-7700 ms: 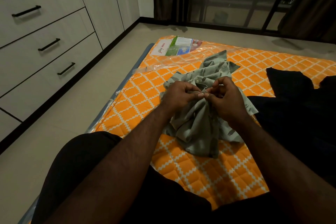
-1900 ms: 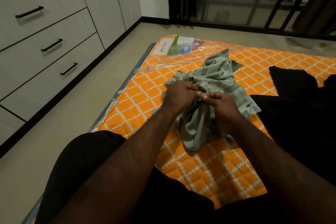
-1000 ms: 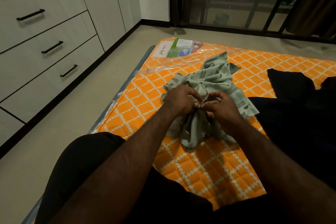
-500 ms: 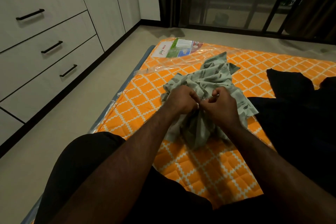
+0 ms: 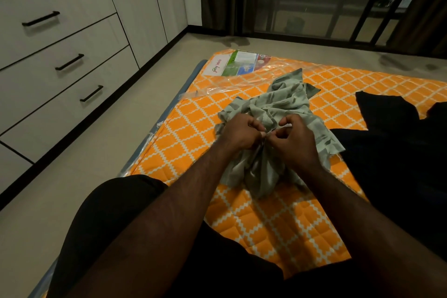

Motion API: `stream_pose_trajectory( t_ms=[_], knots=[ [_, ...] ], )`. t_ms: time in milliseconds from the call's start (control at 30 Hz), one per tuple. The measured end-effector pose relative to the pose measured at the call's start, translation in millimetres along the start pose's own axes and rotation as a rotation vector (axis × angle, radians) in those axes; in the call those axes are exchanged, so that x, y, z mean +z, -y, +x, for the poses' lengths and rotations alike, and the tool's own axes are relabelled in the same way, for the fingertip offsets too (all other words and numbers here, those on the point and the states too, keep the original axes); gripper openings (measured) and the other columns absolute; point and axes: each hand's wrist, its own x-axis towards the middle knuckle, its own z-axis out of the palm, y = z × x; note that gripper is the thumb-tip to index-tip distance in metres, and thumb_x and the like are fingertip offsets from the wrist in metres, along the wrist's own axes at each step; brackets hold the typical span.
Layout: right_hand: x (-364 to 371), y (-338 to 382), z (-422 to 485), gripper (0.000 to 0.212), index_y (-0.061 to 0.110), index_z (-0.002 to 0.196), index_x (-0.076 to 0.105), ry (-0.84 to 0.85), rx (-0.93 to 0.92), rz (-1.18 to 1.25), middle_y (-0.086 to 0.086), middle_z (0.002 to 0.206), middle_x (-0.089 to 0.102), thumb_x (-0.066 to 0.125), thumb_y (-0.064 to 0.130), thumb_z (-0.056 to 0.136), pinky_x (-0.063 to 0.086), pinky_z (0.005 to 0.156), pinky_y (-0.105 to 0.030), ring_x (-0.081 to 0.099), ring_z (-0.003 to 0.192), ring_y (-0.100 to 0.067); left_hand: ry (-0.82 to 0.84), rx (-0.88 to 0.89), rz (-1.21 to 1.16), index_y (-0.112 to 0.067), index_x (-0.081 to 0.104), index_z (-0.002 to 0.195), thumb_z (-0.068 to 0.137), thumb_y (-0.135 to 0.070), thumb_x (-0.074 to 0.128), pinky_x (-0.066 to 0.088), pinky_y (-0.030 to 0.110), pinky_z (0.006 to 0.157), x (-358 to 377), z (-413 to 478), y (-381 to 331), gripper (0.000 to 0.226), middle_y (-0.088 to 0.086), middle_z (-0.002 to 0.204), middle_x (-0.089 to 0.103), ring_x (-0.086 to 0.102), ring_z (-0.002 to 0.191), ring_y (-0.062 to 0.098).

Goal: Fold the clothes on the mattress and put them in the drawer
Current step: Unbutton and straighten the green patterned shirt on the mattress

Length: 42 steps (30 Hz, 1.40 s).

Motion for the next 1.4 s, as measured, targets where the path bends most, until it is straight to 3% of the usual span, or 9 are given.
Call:
stream_pose_trajectory(
  t_ms=[133, 267, 400, 567, 767, 867, 1033, 1267, 1400],
  knots=[
    [0, -3, -1, 0.031, 0.017, 0.097, 0.05, -0.077, -0.008, -0.076, 0.006, 0.074, 0.067, 0.076, 0.009, 0.082, 0.042, 0.058, -0.016, 0.064, 0.069, -0.004, 0.026, -0.04, -0.069, -0.004, 0.075, 0.084, 0.085, -0.001, 0.074, 0.055, 0.028, 0.058, -2, 3, -1, 0.003, 0.011, 0.082, 0.075, 0.068, 0.07, 0.018],
    [0, -4, 1, 0.032, 0.016, 0.096, 0.05, -0.108, -0.027, -0.075, 0.004, 0.075, 0.069, 0.078, 0.011, 0.081, 0.043, 0.059, -0.018, 0.067, 0.071, -0.01, 0.076, -0.04, -0.124, 0.002, 0.073, 0.093, 0.085, -0.004, 0.073, 0.052, 0.034, 0.061, -5, 2, -3, 0.01, 0.022, 0.092, 0.074, 0.064, 0.07, 0.022],
    [1, -5, 1, 0.032, 0.018, 0.097, 0.05, -0.116, -0.044, -0.058, 0.003, 0.076, 0.068, 0.078, 0.01, 0.083, 0.042, 0.056, -0.01, 0.067, 0.071, -0.009, 0.104, -0.007, -0.118, -0.006, 0.072, 0.083, 0.087, 0.0, 0.069, 0.051, 0.028, 0.056, -3, 0, -2, 0.008, 0.015, 0.08, 0.071, 0.061, 0.062, 0.016],
    [-1, 3, -4, 0.03, 0.018, 0.095, 0.048, -0.256, -0.101, -0.065, 0.003, 0.078, 0.066, 0.076, 0.013, 0.085, 0.048, 0.059, -0.028, 0.066, 0.07, -0.015, 0.074, 0.003, -0.081, -0.003, 0.067, 0.087, 0.085, 0.005, 0.066, 0.05, 0.025, 0.05, -2, 2, -1, 0.009, 0.012, 0.075, 0.069, 0.061, 0.055, 0.014],
    [4, 5, -6, 0.034, 0.02, 0.097, 0.048, -0.163, -0.168, -0.103, 0.004, 0.08, 0.069, 0.078, 0.012, 0.085, 0.057, 0.061, -0.034, 0.068, 0.071, -0.012, 0.066, 0.041, -0.217, -0.013, 0.05, 0.088, 0.083, 0.01, 0.062, 0.045, 0.028, 0.05, -1, 5, 2, 0.027, 0.011, 0.076, 0.055, 0.056, 0.06, 0.02],
    [1, 4, -5, 0.036, 0.023, 0.096, 0.046, -0.165, -0.153, -0.088, 0.005, 0.079, 0.068, 0.077, 0.011, 0.085, 0.048, 0.057, -0.014, 0.066, 0.069, -0.007, 0.09, 0.07, -0.296, -0.015, 0.047, 0.083, 0.085, 0.012, 0.061, 0.045, 0.031, 0.054, -3, 6, 4, 0.03, 0.012, 0.077, 0.053, 0.055, 0.068, 0.023],
    [-1, 5, -6, 0.037, 0.021, 0.097, 0.047, -0.11, -0.164, -0.079, 0.013, 0.074, 0.062, 0.078, 0.007, 0.084, 0.044, 0.056, -0.006, 0.06, 0.068, 0.008, 0.138, 0.118, -0.268, -0.016, 0.046, 0.084, 0.087, 0.011, 0.064, 0.042, 0.027, 0.049, -3, 10, 5, 0.032, 0.011, 0.076, 0.053, 0.051, 0.058, 0.016],
    [-2, 4, -3, 0.034, 0.018, 0.098, 0.05, -0.068, -0.123, 0.002, 0.008, 0.081, 0.069, 0.079, 0.007, 0.085, 0.041, 0.058, -0.001, 0.062, 0.068, 0.013, 0.09, 0.153, -0.217, -0.017, 0.05, 0.082, 0.083, 0.007, 0.067, 0.049, 0.038, 0.063, -2, 13, 12, 0.03, 0.015, 0.081, 0.059, 0.057, 0.072, 0.025],
    [-1, 1, -2, 0.035, 0.02, 0.101, 0.051, -0.037, -0.049, 0.105, 0.011, 0.08, 0.071, 0.08, 0.008, 0.085, 0.049, 0.062, -0.009, 0.067, 0.074, 0.01, 0.089, 0.17, -0.216, -0.019, 0.05, 0.079, 0.083, 0.006, 0.069, 0.049, 0.04, 0.065, -1, 13, 13, 0.032, 0.012, 0.079, 0.06, 0.056, 0.071, 0.024]
  ],
)
